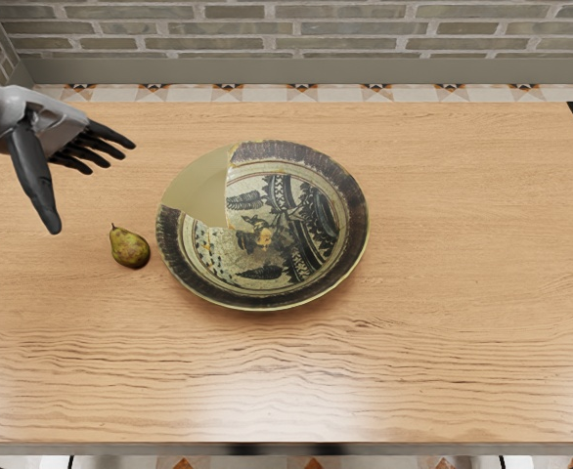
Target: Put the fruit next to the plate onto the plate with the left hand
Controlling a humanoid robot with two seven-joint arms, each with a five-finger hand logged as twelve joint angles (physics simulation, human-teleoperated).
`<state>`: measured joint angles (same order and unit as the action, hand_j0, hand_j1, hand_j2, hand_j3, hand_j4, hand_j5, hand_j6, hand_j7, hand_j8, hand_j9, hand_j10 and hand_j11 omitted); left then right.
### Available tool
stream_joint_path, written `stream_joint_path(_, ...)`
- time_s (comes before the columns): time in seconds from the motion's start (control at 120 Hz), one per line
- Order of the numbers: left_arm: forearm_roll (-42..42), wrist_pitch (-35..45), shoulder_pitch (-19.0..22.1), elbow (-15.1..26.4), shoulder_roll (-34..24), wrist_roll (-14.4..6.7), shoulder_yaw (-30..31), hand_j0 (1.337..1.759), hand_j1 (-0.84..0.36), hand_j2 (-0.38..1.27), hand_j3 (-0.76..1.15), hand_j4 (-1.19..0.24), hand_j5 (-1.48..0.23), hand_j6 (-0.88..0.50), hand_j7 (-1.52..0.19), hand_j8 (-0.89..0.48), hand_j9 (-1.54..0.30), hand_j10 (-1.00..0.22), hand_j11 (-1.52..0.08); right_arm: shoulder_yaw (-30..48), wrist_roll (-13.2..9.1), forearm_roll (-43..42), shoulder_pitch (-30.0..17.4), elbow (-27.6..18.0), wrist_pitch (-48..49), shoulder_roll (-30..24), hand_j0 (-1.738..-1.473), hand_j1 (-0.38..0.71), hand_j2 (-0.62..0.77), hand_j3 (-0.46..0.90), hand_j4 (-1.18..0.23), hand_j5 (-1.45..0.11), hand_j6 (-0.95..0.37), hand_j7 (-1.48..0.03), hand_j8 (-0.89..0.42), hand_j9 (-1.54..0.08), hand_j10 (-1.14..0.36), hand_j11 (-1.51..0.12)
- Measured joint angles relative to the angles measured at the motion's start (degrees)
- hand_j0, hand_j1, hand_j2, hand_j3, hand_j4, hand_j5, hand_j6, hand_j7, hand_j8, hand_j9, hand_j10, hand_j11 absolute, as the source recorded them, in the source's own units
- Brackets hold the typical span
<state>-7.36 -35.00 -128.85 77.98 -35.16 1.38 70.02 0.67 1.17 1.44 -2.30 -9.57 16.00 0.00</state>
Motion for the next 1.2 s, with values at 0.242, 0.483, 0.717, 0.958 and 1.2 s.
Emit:
stream_joint_path(0.242,0.3,0.0,0.0,0.0,0.2,0.0,-0.5,1.658,0.33,0.00,0.00,-0.01,-0.02,-0.01,-0.02,-0.01,-0.02,-0.01,-0.02,0.0,-0.2,0.1,-0.4,0.3,-0.1,0.0,-1.658,-0.33,0.00,0.00,-0.01,-0.02,-0.01,-0.02,-0.01,-0.02,-0.01,-0.02)
stream_joint_path(0.483,2.1,0.0,-0.4,-0.8,4.9,0.0,-1.3,1.658,0.33,0.00,0.00,-0.01,-0.02,-0.01,-0.02,-0.01,-0.02,-0.01,-0.02,-0.1,-0.2,0.1,-0.4,0.4,-0.1,0.0,-1.658,-0.33,0.00,0.00,-0.01,-0.02,-0.01,-0.02,-0.01,-0.02,-0.01,-0.02)
stream_joint_path(0.717,-2.8,24.4,-0.4,9.3,10.4,-0.2,-0.6,1.658,0.34,0.00,0.00,-0.01,-0.01,-0.01,-0.01,-0.01,-0.01,-0.01,-0.01,-0.1,-0.2,0.1,-0.4,0.4,-0.1,0.0,-1.658,-0.33,0.00,0.00,-0.01,-0.02,-0.01,-0.02,-0.01,-0.02,-0.01,-0.02)
stream_joint_path(0.958,-4.7,47.2,4.8,16.8,15.9,-0.3,1.0,1.658,0.34,0.00,0.00,-0.01,-0.01,-0.01,-0.01,-0.01,-0.01,-0.01,-0.01,-0.1,-0.2,0.1,-0.4,0.4,-0.1,0.0,-1.658,-0.33,0.00,0.00,-0.01,-0.02,-0.01,-0.02,-0.01,-0.02,-0.01,-0.02)
stream_joint_path(1.2,-4.8,49.8,6.4,18.7,17.9,-0.3,1.7,1.658,0.34,0.00,0.00,-0.01,-0.01,-0.01,-0.01,-0.01,-0.01,-0.01,-0.01,-0.1,-0.2,0.1,-0.4,0.4,-0.1,0.0,-1.658,-0.33,0.00,0.00,-0.01,-0.02,-0.01,-0.02,-0.01,-0.02,-0.01,-0.02)
